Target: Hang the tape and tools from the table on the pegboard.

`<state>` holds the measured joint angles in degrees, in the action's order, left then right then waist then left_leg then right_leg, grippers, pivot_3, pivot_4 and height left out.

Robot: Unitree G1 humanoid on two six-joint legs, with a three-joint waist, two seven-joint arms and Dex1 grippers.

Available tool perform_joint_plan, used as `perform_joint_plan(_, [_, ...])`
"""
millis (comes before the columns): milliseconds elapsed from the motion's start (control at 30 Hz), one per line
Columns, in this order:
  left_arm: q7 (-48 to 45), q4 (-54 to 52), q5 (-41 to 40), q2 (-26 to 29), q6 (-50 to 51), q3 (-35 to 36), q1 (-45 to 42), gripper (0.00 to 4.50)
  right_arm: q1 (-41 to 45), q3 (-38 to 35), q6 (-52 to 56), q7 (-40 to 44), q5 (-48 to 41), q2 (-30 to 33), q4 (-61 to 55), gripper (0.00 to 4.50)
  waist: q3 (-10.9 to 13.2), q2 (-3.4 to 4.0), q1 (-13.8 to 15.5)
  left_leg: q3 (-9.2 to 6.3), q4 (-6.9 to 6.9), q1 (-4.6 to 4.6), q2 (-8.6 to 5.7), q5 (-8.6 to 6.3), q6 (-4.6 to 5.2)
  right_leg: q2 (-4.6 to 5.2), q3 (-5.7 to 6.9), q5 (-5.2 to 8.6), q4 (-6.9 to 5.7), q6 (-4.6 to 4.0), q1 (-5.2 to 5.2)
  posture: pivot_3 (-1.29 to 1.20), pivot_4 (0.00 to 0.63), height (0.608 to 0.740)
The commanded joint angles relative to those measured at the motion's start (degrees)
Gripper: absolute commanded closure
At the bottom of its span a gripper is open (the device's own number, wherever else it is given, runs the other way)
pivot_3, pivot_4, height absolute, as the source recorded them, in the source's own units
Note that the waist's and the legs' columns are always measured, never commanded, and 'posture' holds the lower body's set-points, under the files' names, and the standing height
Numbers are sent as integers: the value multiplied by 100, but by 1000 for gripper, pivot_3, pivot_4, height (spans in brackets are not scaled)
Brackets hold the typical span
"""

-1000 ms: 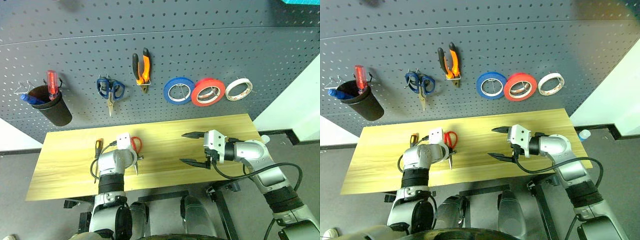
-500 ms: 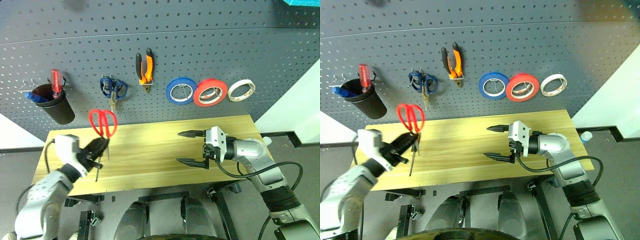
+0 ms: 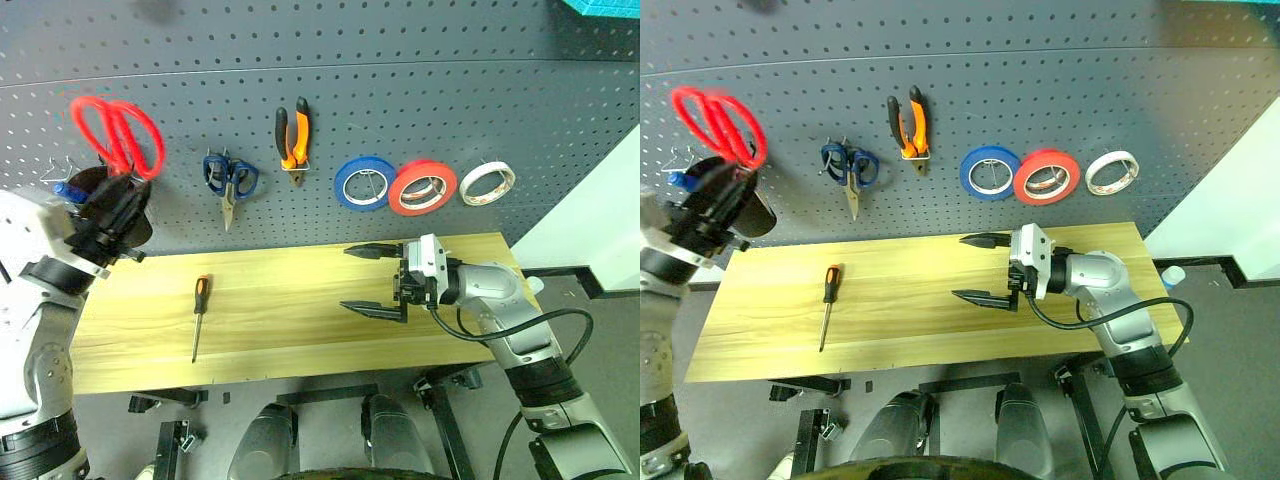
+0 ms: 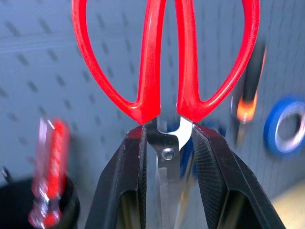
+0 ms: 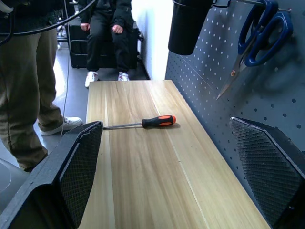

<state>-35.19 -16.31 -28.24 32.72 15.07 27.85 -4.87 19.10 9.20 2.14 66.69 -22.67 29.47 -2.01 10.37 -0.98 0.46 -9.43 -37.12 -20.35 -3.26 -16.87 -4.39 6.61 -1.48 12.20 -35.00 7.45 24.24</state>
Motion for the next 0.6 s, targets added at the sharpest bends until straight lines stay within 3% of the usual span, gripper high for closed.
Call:
perform_joint_plan(33, [-65, 215, 539, 237, -305, -360, 10, 3460, -11, -147, -46, 9, -132, -26, -243, 0, -2, 0, -13, 0, 0, 0, 0, 0, 0, 0, 0, 0, 0, 0, 0, 1, 84, 738])
perform_joint_plan(333, [-145, 694, 802, 318, -461, -721, -244, 3460, 95, -694, 310, -152, -1413, -484, -973, 0, -5, -2, -111, -1, 0, -1, 3, 0, 0, -1, 0, -1, -3, 1, 3, -9, 82, 738])
perform_joint_plan(600, [-29, 957, 1132, 341, -451, -983, -432, 3460, 162, -653, 331, -88, -1317, -456, -1043, 0, -28, 0, -130, -1, 0, 1, 3, 0, 0, -2, 0, -1, -7, 1, 6, -6, 80, 738])
